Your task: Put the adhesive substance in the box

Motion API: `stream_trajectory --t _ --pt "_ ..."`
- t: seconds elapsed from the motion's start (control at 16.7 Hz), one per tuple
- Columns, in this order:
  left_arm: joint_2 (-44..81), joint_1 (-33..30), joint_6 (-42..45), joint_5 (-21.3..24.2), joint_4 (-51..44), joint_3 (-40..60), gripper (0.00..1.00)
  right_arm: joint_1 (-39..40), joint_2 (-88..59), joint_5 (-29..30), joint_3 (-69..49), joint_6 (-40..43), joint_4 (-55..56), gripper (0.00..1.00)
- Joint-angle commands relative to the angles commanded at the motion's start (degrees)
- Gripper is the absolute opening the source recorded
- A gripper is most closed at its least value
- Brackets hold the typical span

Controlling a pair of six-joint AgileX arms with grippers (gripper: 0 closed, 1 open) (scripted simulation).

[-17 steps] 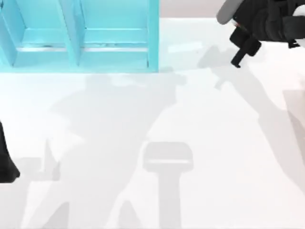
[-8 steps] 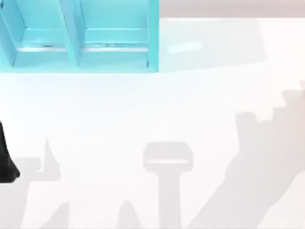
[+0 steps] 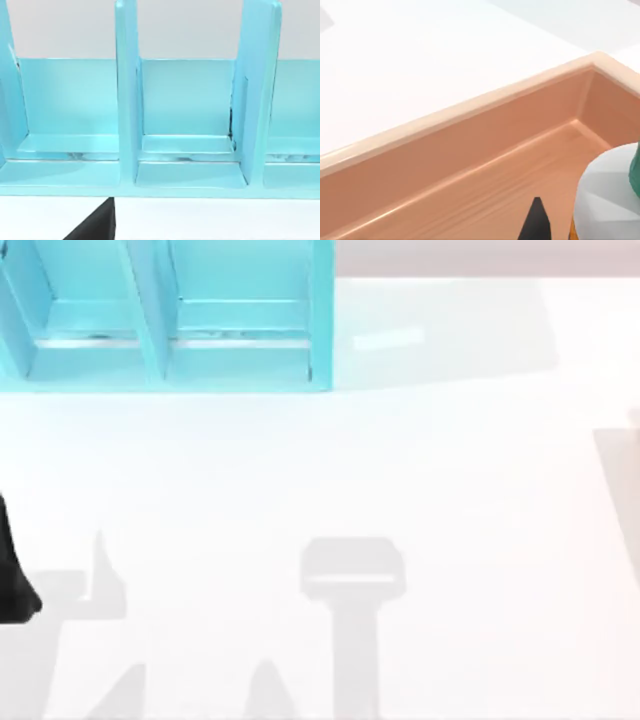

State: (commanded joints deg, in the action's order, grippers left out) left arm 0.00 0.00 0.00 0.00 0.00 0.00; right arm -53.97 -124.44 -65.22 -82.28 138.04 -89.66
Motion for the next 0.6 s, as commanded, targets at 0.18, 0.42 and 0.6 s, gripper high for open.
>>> stream_trajectory --t 0.18,0.42,0.6 --pt "0.0 0.0 0.0 0.0 0.0 0.0 1.00 -5.7 -2.8 -4.5 1.7 5.8 -6.1 0.00" --pt "0.0 0.0 0.0 0.0 0.0 0.0 1.00 -6.9 -3.4 -5.4 2.1 6.9 -7.3 0.00" --pt "0.0 0.0 0.0 0.0 0.0 0.0 1.00 -6.7 -3.2 -5.3 1.9 6.7 -7.1 0.00"
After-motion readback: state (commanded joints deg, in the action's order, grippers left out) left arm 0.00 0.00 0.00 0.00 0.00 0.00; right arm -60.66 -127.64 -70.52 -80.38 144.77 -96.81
